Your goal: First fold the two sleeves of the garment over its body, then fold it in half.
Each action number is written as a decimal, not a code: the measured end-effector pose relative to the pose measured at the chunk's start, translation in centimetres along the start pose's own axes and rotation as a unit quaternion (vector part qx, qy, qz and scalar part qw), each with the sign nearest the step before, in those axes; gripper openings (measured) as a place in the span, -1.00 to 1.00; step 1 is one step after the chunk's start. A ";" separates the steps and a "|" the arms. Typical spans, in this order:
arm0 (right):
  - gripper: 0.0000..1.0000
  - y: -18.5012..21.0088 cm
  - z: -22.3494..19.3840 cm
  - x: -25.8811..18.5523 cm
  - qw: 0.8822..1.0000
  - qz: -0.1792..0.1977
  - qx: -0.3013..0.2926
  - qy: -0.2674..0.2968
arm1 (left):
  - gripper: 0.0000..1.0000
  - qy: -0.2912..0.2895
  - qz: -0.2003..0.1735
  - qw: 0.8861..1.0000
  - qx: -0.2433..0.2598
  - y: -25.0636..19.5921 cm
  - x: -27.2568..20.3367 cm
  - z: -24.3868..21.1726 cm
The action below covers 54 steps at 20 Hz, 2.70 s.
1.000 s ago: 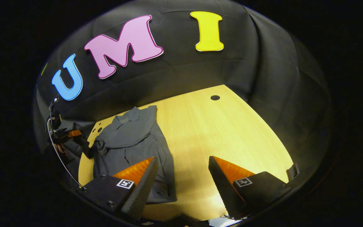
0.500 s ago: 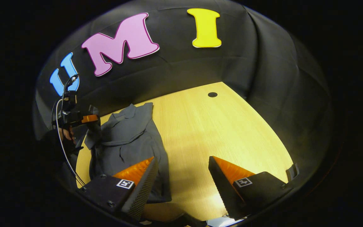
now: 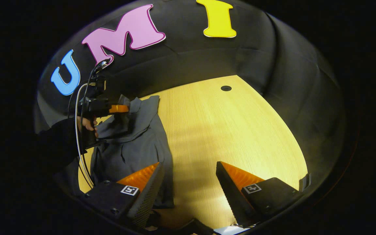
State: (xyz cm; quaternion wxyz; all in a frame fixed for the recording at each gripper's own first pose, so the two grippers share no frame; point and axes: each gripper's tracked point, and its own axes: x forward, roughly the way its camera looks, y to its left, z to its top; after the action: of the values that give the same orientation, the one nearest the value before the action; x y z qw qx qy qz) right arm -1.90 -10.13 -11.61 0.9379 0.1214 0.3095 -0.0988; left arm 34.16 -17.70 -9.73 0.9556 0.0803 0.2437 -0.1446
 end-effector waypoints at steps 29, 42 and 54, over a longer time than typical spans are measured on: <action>0.99 10.9 -10.3 5.3 0.982 0.087 -0.117 0.119 | 0.93 0.023 0.096 0.987 -0.129 16.0 -24.3 -24.4; 0.99 7.4 -15.7 7.4 0.978 -0.018 -0.149 0.145 | 0.93 0.108 0.104 0.977 -0.149 15.3 -27.6 -38.6; 0.31 9.5 -16.9 7.4 0.976 -0.004 -0.161 0.150 | 0.67 0.096 0.100 0.986 -0.092 13.9 -26.6 -38.5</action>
State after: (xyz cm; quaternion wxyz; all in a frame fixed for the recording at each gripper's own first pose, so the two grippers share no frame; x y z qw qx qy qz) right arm -3.00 2.99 -27.71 0.8878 -0.0187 0.4586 -0.0320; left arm -0.87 10.36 -29.03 0.9407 0.0297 0.3374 -0.0169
